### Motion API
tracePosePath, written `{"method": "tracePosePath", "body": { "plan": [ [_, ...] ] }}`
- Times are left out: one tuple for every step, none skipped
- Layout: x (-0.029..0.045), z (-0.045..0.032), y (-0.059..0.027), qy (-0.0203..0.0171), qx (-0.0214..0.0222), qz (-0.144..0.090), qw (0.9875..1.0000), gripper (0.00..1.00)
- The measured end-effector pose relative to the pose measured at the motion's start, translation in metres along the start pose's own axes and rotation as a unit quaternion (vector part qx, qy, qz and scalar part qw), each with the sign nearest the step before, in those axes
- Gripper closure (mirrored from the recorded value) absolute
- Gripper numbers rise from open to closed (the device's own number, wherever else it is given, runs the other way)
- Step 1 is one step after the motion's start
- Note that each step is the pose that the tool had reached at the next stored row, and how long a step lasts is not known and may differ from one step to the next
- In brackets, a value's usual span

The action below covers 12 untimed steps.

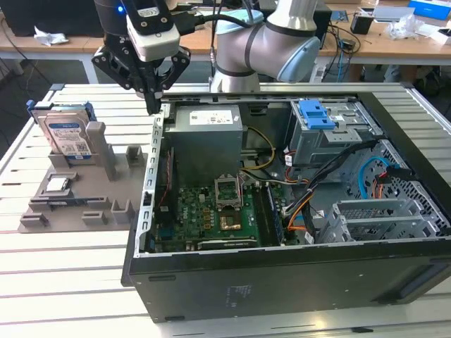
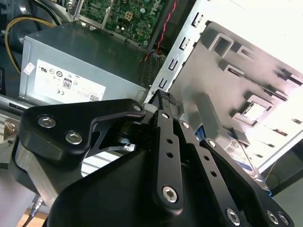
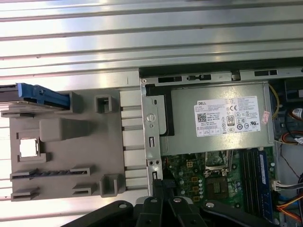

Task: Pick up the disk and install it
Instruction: 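Reach for the disk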

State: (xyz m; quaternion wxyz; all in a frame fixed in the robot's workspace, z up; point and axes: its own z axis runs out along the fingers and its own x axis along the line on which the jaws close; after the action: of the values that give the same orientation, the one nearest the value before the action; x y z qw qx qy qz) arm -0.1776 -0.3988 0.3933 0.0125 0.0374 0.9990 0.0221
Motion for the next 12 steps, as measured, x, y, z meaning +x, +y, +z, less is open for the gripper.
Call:
{"method": "tracePosePath", "body": {
  "plan": [
    [0.0005, 0.0000, 0.0000, 0.0000, 0.0000, 0.000, 1.0000, 0.89],
    [0.0011, 0.0000, -0.0001, 0.0000, 0.0000, 0.000, 1.0000, 0.89],
    [0.0039, -0.0001, -0.0003, 0.0000, 0.0000, 0.000, 1.0000, 0.89],
    [0.0062, -0.0001, -0.0005, 0.0000, 0.0000, 0.000, 1.0000, 0.89],
    [0.0092, -0.0001, -0.0007, 0.0000, 0.0000, 0.000, 1.0000, 0.89],
    [0.0116, -0.0001, -0.0009, 0.0000, 0.0000, 0.000, 1.0000, 0.89],
    [0.0141, -0.0002, -0.0011, 0.0000, 0.0000, 0.000, 1.0000, 0.89],
    [0.0152, -0.0002, -0.0011, 0.0000, 0.0000, 0.000, 1.0000, 0.89],
    [0.0165, -0.0002, -0.0013, 0.0000, 0.0000, 0.000, 1.0000, 0.89],
    [0.0188, -0.0002, -0.0014, 0.0000, 0.0000, 0.000, 1.0000, 0.89],
    [0.0202, -0.0002, -0.0015, 0.0000, 0.0000, 0.000, 1.0000, 0.89],
    [0.0219, -0.0003, -0.0016, 0.0000, 0.0000, 0.000, 1.0000, 0.89]
  ]
}}
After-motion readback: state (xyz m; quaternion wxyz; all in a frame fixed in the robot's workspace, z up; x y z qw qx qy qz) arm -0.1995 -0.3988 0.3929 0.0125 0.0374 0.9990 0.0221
